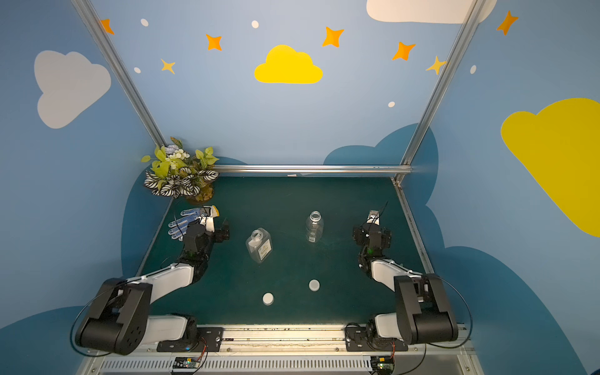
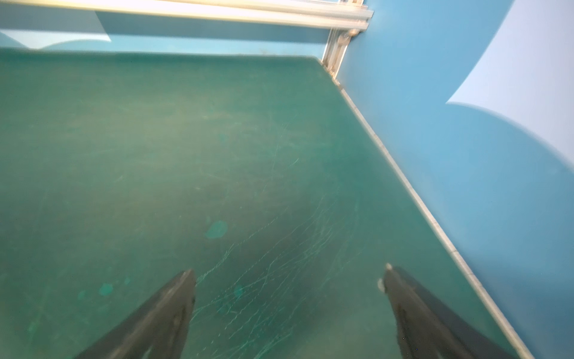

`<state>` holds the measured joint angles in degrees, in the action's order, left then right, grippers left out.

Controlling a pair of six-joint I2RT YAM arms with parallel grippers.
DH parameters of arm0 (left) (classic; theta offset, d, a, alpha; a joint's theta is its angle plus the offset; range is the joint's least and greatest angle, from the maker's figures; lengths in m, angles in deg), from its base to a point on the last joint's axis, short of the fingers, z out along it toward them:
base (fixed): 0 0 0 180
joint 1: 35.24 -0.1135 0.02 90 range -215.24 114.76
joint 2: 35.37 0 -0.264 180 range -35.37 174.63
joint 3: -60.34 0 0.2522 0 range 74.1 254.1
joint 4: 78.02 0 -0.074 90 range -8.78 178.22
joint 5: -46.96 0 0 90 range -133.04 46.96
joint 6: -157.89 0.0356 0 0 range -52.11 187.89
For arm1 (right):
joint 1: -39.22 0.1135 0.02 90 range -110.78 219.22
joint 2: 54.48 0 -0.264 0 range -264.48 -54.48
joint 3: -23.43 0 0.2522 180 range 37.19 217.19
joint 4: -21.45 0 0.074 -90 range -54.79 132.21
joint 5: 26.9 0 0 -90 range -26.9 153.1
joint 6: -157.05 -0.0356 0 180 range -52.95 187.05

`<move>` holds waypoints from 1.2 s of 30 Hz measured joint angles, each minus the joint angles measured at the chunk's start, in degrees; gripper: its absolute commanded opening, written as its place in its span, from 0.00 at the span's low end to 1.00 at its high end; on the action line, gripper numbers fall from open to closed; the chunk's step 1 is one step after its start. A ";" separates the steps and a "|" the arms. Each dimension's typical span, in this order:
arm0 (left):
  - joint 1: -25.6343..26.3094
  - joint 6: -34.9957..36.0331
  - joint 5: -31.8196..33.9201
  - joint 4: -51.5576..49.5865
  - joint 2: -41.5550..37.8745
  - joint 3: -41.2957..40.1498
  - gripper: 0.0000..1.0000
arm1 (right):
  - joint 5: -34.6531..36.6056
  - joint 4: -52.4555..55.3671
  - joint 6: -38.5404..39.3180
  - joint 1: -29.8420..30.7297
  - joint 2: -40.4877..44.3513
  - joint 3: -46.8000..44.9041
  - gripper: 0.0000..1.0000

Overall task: Screw on the bottle caps
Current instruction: Pick up the plastic bottle at the center of the board.

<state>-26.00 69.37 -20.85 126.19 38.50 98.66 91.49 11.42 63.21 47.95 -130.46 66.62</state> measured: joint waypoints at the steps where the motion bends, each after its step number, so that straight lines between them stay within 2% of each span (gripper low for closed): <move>1: 0.66 -1.03 2.34 -2.82 -2.19 1.09 1.00 | 0.35 5.46 -2.14 0.02 1.55 3.65 0.98; 6: 4.31 -4.37 8.22 -16.17 -11.39 9.05 1.00 | -0.92 25.44 -11.80 -0.66 5.11 21.55 0.98; 11: 8.31 -5.64 6.34 -27.45 -16.24 18.84 1.00 | -10.67 40.63 -15.28 -0.59 6.51 29.03 0.98; 16: 12.48 -5.95 0.28 -36.30 -18.51 23.69 1.00 | -22.56 47.47 -16.20 2.23 11.17 27.78 0.98; 20: 18.14 -4.48 -6.45 -42.23 -19.28 26.75 1.00 | -28.11 49.03 -17.03 5.73 16.68 26.58 0.98; 28: 32.61 -1.90 -10.49 -47.52 -15.72 29.97 1.00 | -32.48 51.74 -18.34 9.42 22.27 23.04 0.98; 36: 41.40 -1.97 -12.66 -43.65 -6.60 27.50 1.00 | -34.07 53.48 -21.18 9.55 29.49 15.78 0.98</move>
<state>15.39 67.40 -33.50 82.55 31.90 126.15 57.41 64.90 42.03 57.50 -100.98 82.40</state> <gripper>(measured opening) 1.000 0.981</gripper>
